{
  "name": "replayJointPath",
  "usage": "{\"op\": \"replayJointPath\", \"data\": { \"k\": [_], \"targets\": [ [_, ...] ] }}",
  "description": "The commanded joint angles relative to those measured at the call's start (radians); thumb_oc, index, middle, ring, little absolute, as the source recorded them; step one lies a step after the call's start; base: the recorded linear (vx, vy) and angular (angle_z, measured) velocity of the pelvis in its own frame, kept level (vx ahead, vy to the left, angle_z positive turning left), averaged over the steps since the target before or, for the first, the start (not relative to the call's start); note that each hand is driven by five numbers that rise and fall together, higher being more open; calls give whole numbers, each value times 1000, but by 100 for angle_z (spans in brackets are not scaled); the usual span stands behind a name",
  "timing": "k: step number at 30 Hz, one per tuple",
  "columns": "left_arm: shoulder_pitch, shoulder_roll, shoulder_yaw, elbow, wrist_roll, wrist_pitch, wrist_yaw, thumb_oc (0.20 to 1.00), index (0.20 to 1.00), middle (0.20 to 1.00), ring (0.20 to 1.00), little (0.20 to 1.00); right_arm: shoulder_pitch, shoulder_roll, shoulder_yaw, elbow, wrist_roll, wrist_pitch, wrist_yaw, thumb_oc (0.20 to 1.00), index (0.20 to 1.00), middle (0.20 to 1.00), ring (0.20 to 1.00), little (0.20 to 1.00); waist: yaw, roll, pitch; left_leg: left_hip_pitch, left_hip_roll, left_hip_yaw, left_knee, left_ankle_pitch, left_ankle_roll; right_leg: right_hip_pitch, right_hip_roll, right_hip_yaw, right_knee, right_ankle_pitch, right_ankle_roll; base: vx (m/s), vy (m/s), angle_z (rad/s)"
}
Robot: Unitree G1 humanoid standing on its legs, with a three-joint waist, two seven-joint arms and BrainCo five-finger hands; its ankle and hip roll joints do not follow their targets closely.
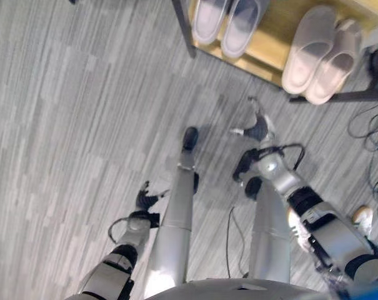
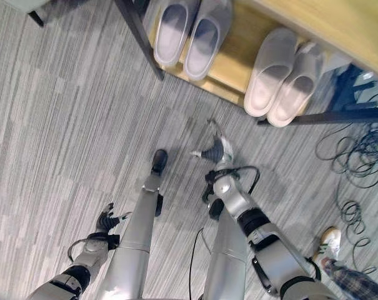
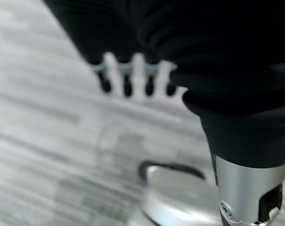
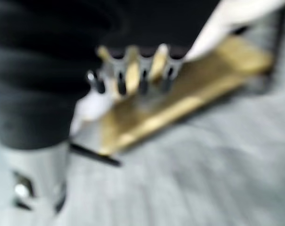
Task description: Arrange the slippers neatly on the shoe rack.
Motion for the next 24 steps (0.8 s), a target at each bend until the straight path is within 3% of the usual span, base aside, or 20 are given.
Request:
{"op": "replayJointPath", "data": {
  "k": [1, 5, 6, 8, 11, 15, 22, 24],
  "targets": [
    [10, -9, 41, 9, 12, 18, -14, 1000, 1000, 1000, 1000, 1000, -28, -51, -24, -51, 91, -45, 9, 1000, 1000, 1000, 1000, 1000, 11, 17, 72, 28, 25, 34, -2, -114, -10, 105, 32, 49, -143, 47, 79, -17, -29, -8],
    [52, -9, 50, -2, 47, 21, -23, 1000, 1000, 1000, 1000, 1000, 147, -59, -77, -4, 162, -56, 50, 1000, 1000, 1000, 1000, 1000, 0, 21, 23, 280, 48, 39, -143, -80, -16, 350, 44, 16, -313, 100, 89, 25, -67, -8],
    [59, -8, 47, -15, 48, 20, -26, 1000, 1000, 1000, 1000, 1000, 189, -70, -92, 0, 173, -57, 65, 1000, 1000, 1000, 1000, 1000, -10, 26, 7, 335, 48, 42, -174, -51, -12, 408, 49, 9, -363, 137, 86, -19, -6, -10],
    [61, -11, 41, -18, 53, 19, -27, 1000, 1000, 1000, 1000, 1000, 205, -70, -98, 11, 177, -53, 71, 1000, 1000, 1000, 1000, 1000, -14, 29, 4, 371, 51, 43, -189, -49, -13, 439, 51, 4, -378, 142, 86, 24, -33, -3],
    [65, -8, -20, -50, 194, 24, 29, 1000, 1000, 1000, 1000, 1000, 278, -79, -98, 43, 160, -43, 99, 1000, 1000, 1000, 1000, 1000, -40, 38, -28, 498, 61, 55, -242, -48, -11, 559, 62, 7, -438, 160, 95, 88, -43, -10],
    [96, -31, -78, -106, 283, 32, 36, 1000, 1000, 1000, 1000, 1000, 388, -66, -128, 121, 151, -30, 134, 1000, 1000, 1000, 1000, 1000, -62, 67, -90, 685, 78, 67, -320, -48, -11, 727, 78, 10, -509, 161, 105, 116, -59, -19],
    [155, -71, -48, 46, 385, 79, 0, 1000, 1000, 1000, 1000, 1000, 438, -45, -161, 183, 181, -30, 183, 1000, 1000, 1000, 1000, 1000, -76, 92, -187, 863, 91, 105, -412, -45, -19, 877, 103, 39, -591, 163, 119, 108, -36, -17],
    [182, -74, -18, 77, 395, 86, -10, 1000, 1000, 1000, 1000, 1000, 470, -41, -172, 177, 184, -29, 199, 1000, 1000, 1000, 1000, 1000, -80, 97, -217, 914, 90, 115, -412, -66, -14, 925, 106, 53, -608, 163, 118, 165, -52, -26]
  ]
}}
